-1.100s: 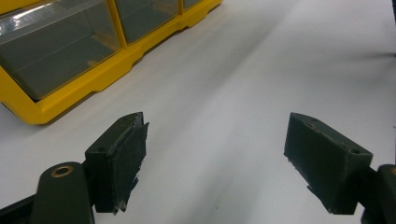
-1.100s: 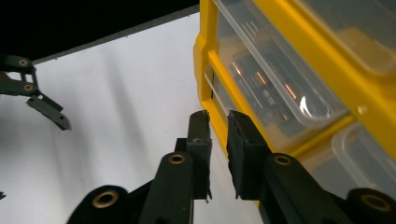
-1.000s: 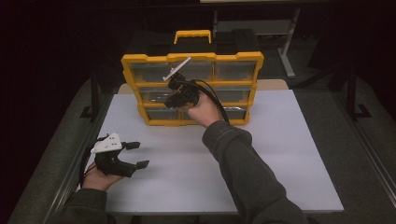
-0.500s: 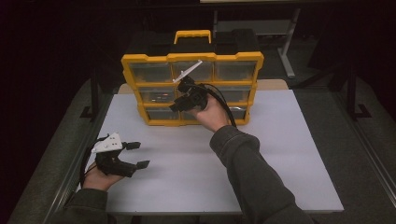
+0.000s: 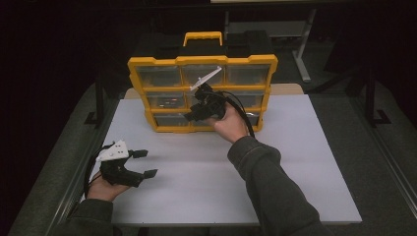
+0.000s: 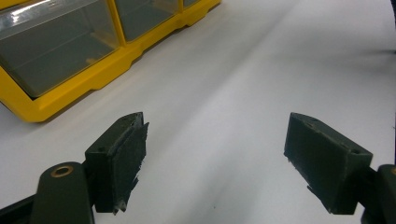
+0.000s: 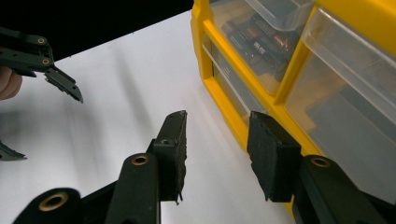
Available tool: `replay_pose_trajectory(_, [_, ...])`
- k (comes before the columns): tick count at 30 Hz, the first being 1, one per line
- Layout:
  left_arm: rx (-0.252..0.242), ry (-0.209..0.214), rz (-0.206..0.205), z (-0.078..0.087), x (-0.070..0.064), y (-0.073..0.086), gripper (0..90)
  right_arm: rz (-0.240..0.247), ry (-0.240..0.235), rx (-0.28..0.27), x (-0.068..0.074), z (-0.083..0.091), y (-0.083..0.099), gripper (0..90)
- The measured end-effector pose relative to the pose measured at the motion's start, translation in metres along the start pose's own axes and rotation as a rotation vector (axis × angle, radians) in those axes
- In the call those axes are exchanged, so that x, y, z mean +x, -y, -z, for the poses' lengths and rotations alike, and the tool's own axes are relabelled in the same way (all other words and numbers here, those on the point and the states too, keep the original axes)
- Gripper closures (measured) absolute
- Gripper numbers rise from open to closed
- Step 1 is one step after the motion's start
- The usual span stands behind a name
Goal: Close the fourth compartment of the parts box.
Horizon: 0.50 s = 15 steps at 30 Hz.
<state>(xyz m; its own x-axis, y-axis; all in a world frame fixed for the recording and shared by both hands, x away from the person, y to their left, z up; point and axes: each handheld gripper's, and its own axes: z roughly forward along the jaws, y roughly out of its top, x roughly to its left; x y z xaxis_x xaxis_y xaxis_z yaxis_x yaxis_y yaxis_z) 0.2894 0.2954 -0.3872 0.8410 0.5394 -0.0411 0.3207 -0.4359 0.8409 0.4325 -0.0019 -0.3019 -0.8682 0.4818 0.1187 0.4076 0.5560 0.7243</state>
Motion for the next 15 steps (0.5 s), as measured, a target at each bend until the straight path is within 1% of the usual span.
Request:
replay_pose_trajectory(3, [-0.001, 0.001, 0.003, 0.000, 0.000, 0.000, 20.4, 0.000, 0.001, 0.005, -0.001, 0.001, 0.003, 55.0])
replay_pose_trajectory(4, [-0.002, 0.001, 0.003, 0.000, 0.000, 0.000, 20.4, -0.013, -0.005, 0.003, -0.001, 0.002, 0.004, 54.8])
replay_pose_trajectory(5, [-0.001, 0.000, 0.002, 0.000, 0.000, 0.000, 20.4, -0.014, -0.005, 0.004, -0.001, 0.002, 0.005, 54.7])
replay_pose_trajectory(6, [0.000, 0.000, -0.001, 0.000, 0.000, 0.000, 20.4, -0.002, 0.003, 0.003, -0.002, 0.003, 0.006, 54.3])
replay_pose_trajectory(7, [-0.001, 0.000, -0.001, 0.000, 0.000, 0.000, 20.4, -0.014, 0.000, 0.002, -0.002, 0.003, 0.007, 54.1])
replay_pose_trajectory(8, [0.001, 0.000, 0.001, 0.000, 0.000, 0.000, 20.4, -0.004, 0.001, -0.003, -0.003, 0.004, 0.008, 54.0])
replay_pose_trajectory(9, [0.000, 0.000, 0.001, 0.000, 0.000, 0.000, 20.4, 0.007, 0.011, 0.000, -0.004, 0.004, 0.010, 53.7])
replay_pose_trajectory(10, [0.000, -0.001, 0.002, 0.000, 0.000, 0.000, 20.4, -0.019, 0.001, 0.000, -0.002, 0.005, 0.010, 53.4])
replay_pose_trajectory(12, [0.004, -0.001, 0.000, 0.000, 0.000, 0.000, 20.4, -0.009, 0.004, -0.005, -0.004, 0.006, 0.012, 53.2])
replay_pose_trajectory(13, [0.003, 0.000, 0.002, 0.000, 0.000, 0.000, 20.4, -0.022, 0.001, -0.004, -0.003, 0.007, 0.013, 52.9])
replay_pose_trajectory(15, [-0.002, 0.002, 0.003, 0.000, 0.000, 0.000, 20.4, -0.023, 0.002, -0.004, -0.004, 0.008, 0.015, 52.5])
